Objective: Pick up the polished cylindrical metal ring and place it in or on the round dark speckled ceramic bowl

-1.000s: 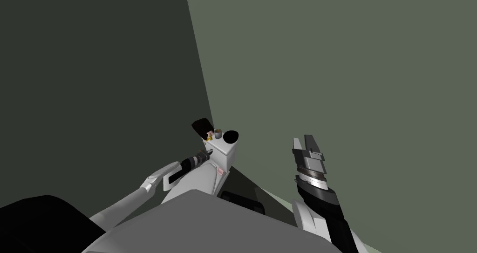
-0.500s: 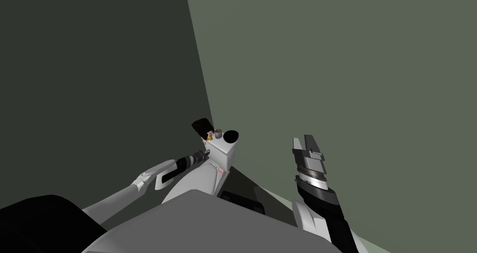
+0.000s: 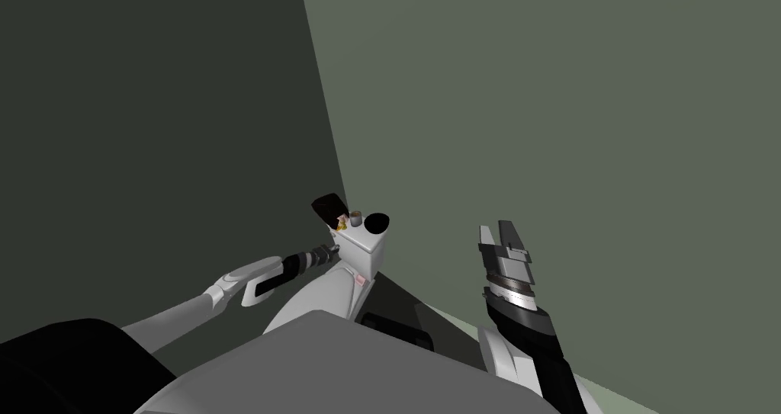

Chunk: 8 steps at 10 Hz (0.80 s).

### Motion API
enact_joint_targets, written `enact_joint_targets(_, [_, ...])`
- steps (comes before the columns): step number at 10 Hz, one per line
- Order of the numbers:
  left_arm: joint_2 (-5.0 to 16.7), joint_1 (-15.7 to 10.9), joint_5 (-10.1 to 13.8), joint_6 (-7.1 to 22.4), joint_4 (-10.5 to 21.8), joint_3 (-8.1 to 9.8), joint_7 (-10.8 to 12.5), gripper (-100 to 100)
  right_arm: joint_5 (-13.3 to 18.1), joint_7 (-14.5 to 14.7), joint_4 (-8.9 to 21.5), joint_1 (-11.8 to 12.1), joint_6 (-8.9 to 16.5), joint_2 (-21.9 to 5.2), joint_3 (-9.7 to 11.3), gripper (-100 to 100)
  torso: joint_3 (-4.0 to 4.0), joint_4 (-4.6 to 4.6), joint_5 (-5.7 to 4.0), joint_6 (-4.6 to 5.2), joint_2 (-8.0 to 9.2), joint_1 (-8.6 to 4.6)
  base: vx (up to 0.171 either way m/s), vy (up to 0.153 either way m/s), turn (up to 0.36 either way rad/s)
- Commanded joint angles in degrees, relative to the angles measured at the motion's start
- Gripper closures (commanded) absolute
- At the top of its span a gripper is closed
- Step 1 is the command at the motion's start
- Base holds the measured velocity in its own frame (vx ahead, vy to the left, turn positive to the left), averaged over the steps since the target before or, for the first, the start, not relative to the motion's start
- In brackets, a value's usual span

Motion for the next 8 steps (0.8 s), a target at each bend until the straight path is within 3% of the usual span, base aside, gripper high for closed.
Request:
enact_joint_targets(1, [1.91, 0.23, 0.16, 0.62, -0.72, -0.33, 1.19, 100, 0.00, 0.00, 0.00, 0.00, 0.00, 0.00, 0.00, 0, 0.00, 0.00, 0.00, 0.00, 0.00, 0.00, -0.005, 0.001, -0.035])
enact_joint_targets(3, [5.76, 0.81, 1.01, 2.11, -2.55, -1.13, 4.45, 100, 0.00, 0.00, 0.00, 0.00, 0.00, 0.00, 0.00, 0, -0.01, 0.00, 0.01, -0.03, -0.02, -0.01, -0.002, -0.008, -0.061])
enact_joint_targets(4, [6.63, 0.81, 1.01, 2.11, -2.55, -1.13, 4.45, 100, 0.00, 0.00, 0.00, 0.00, 0.00, 0.00, 0.00, 0, -0.03, -0.01, 0.02, -0.01, -0.04, -0.03, 0.003, -0.009, -0.047])
enact_joint_targets(6, [10.47, 1.17, 2.13, 3.82, -4.48, -1.85, 7.71, 100, 0.00, 0.00, 0.00, 0.00, 0.00, 0.00, 0.00, 0, -0.05, -0.02, 0.04, -0.01, -0.08, -0.02, 0.010, -0.016, -0.083])
enact_joint_targets(7, [11.19, 1.17, 2.13, 3.82, -4.48, -1.85, 7.71, 100, 0.00, 0.00, 0.00, 0.00, 0.00, 0.00, 0.00, 0, -0.07, -0.03, 0.06, 0.01, -0.12, -0.04, 0.012, -0.019, -0.038])
enact_joint_targets(8, [13.23, 1.27, 2.79, 4.75, -5.46, -2.18, 9.33, 100, 0.00, 0.00, 0.00, 0.01, 0.00, 0.00, 0.00, 0, -0.07, -0.04, 0.06, -0.04, -0.11, -0.03, 0.018, -0.028, -0.068])
